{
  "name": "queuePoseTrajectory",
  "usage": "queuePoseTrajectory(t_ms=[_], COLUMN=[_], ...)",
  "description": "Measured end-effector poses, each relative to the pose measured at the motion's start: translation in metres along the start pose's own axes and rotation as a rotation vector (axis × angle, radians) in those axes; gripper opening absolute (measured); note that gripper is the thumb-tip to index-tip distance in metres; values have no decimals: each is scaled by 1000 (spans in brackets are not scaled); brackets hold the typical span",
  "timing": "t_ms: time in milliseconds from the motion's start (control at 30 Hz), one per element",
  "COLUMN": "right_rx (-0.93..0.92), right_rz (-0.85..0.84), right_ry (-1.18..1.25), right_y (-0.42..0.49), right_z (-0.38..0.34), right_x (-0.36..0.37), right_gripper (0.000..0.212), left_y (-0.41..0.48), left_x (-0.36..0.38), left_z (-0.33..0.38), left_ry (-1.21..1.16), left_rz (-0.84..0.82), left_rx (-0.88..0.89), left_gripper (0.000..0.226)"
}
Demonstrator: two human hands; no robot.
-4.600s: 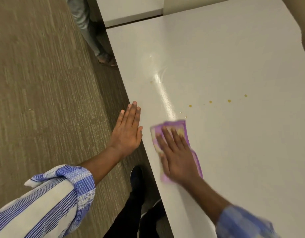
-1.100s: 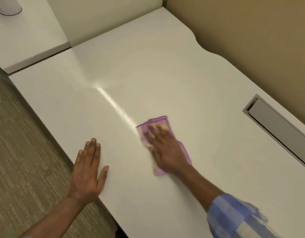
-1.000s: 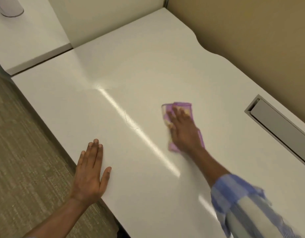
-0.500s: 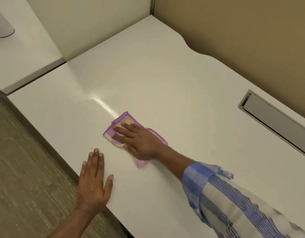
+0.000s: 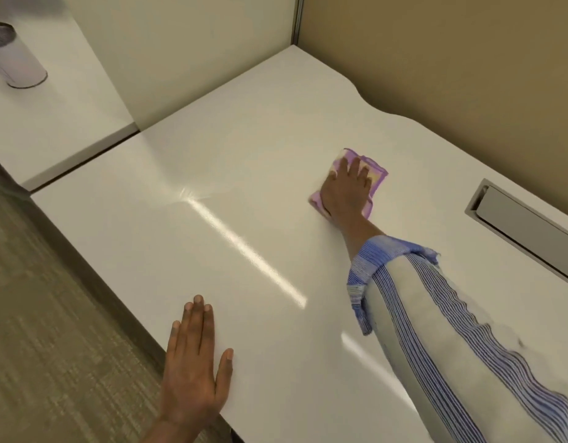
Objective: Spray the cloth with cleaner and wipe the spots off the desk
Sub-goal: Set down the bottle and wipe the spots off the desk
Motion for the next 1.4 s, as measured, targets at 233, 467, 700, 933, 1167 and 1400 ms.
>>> queuePoseTrajectory(t_ms=[233, 467, 700, 933, 1167, 1400], right_rx=[-677, -955, -233, -639, -447, 141], right_rz=[-148, -163, 20, -150, 35, 125], right_ry=[-31, 89, 88, 182, 103, 59], right_y=[-113, -180, -116, -356, -318, -369], right_z=[-172, -148, 73, 21, 190, 294], right_x=[37, 38, -7, 14, -18, -38], right_gripper=[56, 52, 67, 56, 51, 58], left_y=[0, 1, 2, 2, 1, -44], left_x=[-2, 0, 1, 3, 2, 49], left_z=[1, -1, -4, -6, 0, 106], left_ry=[22, 36, 52, 106, 241, 169], left_rz=[20, 22, -9, -45, -131, -234], left_rx=[18, 17, -4, -40, -72, 125], left_gripper=[75, 75, 75, 79, 92, 86])
Point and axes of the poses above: each hand's wrist, its own y-axis towards the middle knuckle, its own x-axis out of the palm, z = x × y, the point moved 9 cm from there along y, towards the middle knuckle, and after that the axes turned 3 degrees about -y, right-handed, at the moved point
